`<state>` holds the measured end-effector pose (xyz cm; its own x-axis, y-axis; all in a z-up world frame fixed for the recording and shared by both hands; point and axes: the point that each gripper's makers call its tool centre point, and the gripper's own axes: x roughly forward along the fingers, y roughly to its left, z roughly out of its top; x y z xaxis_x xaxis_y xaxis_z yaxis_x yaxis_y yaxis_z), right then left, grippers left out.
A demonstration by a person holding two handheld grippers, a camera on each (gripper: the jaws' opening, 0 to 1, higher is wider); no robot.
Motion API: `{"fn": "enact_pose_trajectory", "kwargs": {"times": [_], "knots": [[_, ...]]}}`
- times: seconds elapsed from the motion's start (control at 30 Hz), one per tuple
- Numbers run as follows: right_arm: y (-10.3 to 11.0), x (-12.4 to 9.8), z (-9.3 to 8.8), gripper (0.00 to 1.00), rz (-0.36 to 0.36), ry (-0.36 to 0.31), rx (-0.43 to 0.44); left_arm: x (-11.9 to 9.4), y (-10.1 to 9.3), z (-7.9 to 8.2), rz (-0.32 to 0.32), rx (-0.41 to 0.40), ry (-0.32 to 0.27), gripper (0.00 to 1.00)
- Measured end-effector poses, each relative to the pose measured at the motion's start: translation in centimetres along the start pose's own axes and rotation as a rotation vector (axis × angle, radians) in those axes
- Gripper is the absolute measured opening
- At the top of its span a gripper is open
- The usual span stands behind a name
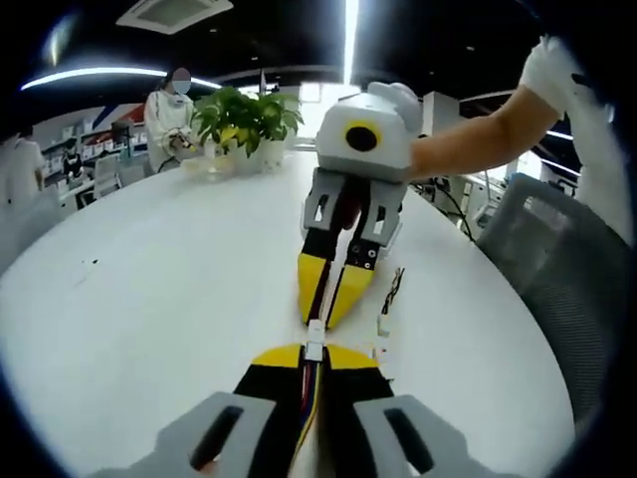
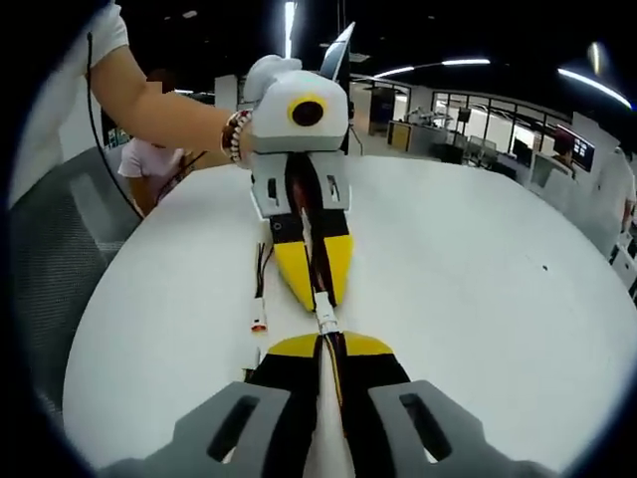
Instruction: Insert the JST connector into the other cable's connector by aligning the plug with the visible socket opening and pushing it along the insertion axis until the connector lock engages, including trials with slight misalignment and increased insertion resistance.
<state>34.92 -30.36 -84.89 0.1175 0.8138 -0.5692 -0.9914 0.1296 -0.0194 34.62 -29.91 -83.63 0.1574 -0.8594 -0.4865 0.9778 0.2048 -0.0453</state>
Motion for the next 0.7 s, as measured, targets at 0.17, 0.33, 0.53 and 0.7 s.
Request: {"fn": "enact_pose_trajectory", "kwargs": {"times": [0.17, 0.33, 0.53, 0.7], "knots": [[0.2, -0.1, -0.1, 0.04, -0.005, -0.01, 0.017, 0.1, 0.1, 0.0, 0.006, -0.023, -0.006, 0.0], [0.2, -0.2, -0.1, 0.06, -0.009, -0.009, 0.032, -0.1, 0.2, 0.2, 0.013, -0.034, -0.014, 0.03], [0.0, -0.7, 0.2, 0.08, -0.026, 0.003, 0.032, -0.7, 0.5, 0.4, 0.035, -0.038, -0.014, 0.06], [-0.2, -1.9, 0.9, 0.08, -0.053, -0.023, 0.05, -2.1, 0.2, 1.5, 0.067, -0.034, -0.05, 0.06]]}}
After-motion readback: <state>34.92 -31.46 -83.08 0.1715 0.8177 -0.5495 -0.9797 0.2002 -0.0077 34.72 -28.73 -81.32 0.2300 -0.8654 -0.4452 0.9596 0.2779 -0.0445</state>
